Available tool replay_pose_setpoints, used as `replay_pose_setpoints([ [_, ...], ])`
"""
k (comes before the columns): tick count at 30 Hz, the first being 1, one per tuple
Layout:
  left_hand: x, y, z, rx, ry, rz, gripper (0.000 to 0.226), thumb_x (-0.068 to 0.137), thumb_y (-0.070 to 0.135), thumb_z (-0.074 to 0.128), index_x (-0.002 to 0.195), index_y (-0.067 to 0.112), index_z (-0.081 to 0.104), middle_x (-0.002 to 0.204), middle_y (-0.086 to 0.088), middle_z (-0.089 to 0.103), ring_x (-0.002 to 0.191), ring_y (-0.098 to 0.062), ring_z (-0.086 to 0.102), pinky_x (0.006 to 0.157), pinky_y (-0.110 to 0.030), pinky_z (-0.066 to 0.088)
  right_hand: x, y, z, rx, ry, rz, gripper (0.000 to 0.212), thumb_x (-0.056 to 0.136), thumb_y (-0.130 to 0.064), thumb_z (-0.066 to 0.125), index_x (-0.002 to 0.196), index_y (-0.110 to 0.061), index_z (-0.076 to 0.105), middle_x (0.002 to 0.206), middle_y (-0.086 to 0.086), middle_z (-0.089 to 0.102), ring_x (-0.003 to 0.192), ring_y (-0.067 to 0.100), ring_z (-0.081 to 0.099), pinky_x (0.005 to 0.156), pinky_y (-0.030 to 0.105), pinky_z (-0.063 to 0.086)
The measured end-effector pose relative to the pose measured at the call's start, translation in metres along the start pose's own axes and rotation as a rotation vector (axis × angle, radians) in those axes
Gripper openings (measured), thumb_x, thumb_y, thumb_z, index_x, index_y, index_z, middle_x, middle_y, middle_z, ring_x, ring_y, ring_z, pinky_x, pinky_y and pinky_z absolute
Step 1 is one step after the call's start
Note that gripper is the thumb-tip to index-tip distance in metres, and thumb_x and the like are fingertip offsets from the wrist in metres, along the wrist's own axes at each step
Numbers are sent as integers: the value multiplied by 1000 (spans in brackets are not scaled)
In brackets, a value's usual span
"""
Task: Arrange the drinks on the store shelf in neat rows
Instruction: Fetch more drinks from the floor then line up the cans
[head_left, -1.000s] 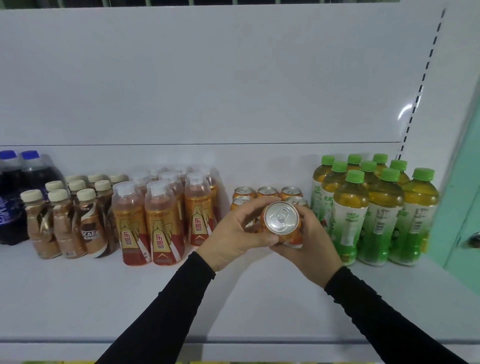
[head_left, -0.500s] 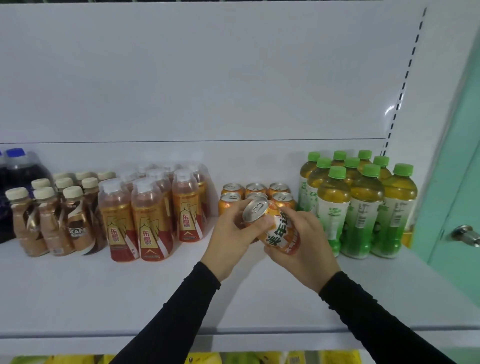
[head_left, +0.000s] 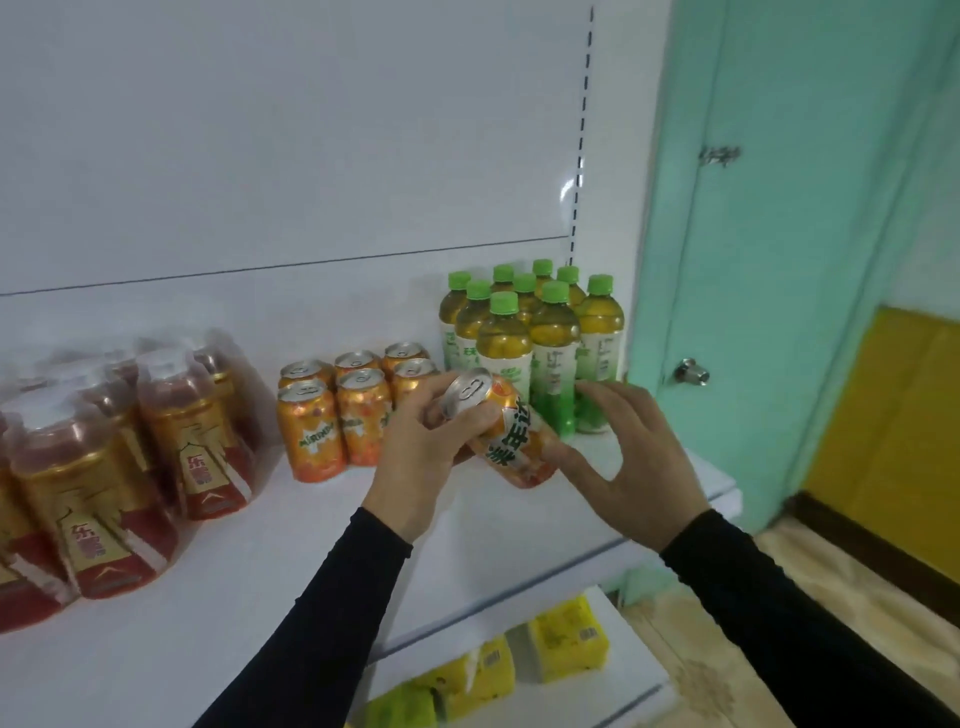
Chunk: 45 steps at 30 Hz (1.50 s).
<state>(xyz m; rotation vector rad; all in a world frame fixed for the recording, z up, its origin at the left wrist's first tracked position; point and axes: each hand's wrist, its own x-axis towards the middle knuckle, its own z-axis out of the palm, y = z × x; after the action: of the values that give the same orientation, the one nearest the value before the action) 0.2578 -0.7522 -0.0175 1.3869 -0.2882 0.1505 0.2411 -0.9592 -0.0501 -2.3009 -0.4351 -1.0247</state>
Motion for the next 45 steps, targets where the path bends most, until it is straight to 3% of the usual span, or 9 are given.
replay_pose_setpoints([
  [8, -1, -24, 84, -54, -286, -62, 27, 87, 4, 68, 107, 22, 70, 95, 5, 76, 88, -11, 71, 70, -22, 57, -75, 40, -98, -356, 38, 211, 70, 90, -61, 47, 136, -9, 53, 133, 9, 55, 122, 23, 52, 103, 26, 37],
  [13, -15, -55, 169, -93, -483, -125, 29, 86, 4, 71, 108, 23, 70, 102, 3, 75, 95, -15, 71, 71, -24, 57, -133, 75, -162, -519, 72, 338, 67, 91, -58, 49, 134, -7, 54, 131, 11, 56, 120, 23, 51, 100, 32, 41],
  [22, -57, -134, 353, -10, -726, -193, 61, 61, 37, 80, 117, 18, 66, 108, -6, 73, 98, -21, 72, 78, -31, 59, -248, 172, -287, -670, 91, 591, 64, 94, -56, 47, 134, -7, 55, 133, 11, 56, 122, 26, 53, 100, 35, 45],
  [27, -74, -188, 447, 92, -837, -227, 39, 77, 17, 81, 110, 30, 67, 106, 1, 74, 99, -18, 71, 74, -25, 57, -308, 227, -333, -700, 73, 762, 62, 93, -54, 48, 132, -6, 56, 132, 13, 56, 120, 28, 54, 98, 38, 48],
  [33, -76, -270, 548, 229, -1055, -286, 43, 81, 12, 82, 117, 25, 64, 107, 4, 73, 98, -9, 69, 79, -25, 57, -367, 301, -350, -722, 58, 994, 63, 92, -53, 51, 131, -4, 58, 129, 17, 60, 118, 30, 56, 96, 39, 49],
  [36, -75, -331, 599, 313, -1160, -323, 45, 72, 29, 86, 112, 33, 66, 105, 12, 73, 98, -7, 69, 79, -25, 57, -399, 351, -347, -741, 61, 1114, 63, 91, -53, 49, 128, -3, 60, 125, 17, 62, 113, 31, 60, 93, 39, 52],
  [39, -77, -396, 647, 435, -1260, -310, 43, 71, 32, 88, 107, 39, 64, 99, 27, 69, 96, 6, 63, 80, -18, 53, -434, 406, -337, -691, 118, 1263, 63, 91, -52, 47, 126, -2, 61, 123, 17, 62, 111, 32, 61, 92, 42, 54],
  [42, -88, -459, 691, 544, -1358, -283, 43, 76, 28, 86, 109, 37, 60, 99, 25, 65, 94, 18, 56, 73, -5, 46, -475, 455, -323, -655, 86, 1397, 66, 93, -57, 43, 131, -5, 59, 128, 14, 61, 119, 29, 58, 96, 41, 52],
  [45, -106, -534, 723, 649, -1413, -275, 44, 79, 31, 83, 113, 36, 55, 103, 25, 62, 93, 26, 51, 75, -7, 48, -527, 497, -304, -629, 54, 1496, 66, 93, -57, 41, 131, -6, 60, 127, 12, 62, 119, 28, 59, 96, 39, 51],
])
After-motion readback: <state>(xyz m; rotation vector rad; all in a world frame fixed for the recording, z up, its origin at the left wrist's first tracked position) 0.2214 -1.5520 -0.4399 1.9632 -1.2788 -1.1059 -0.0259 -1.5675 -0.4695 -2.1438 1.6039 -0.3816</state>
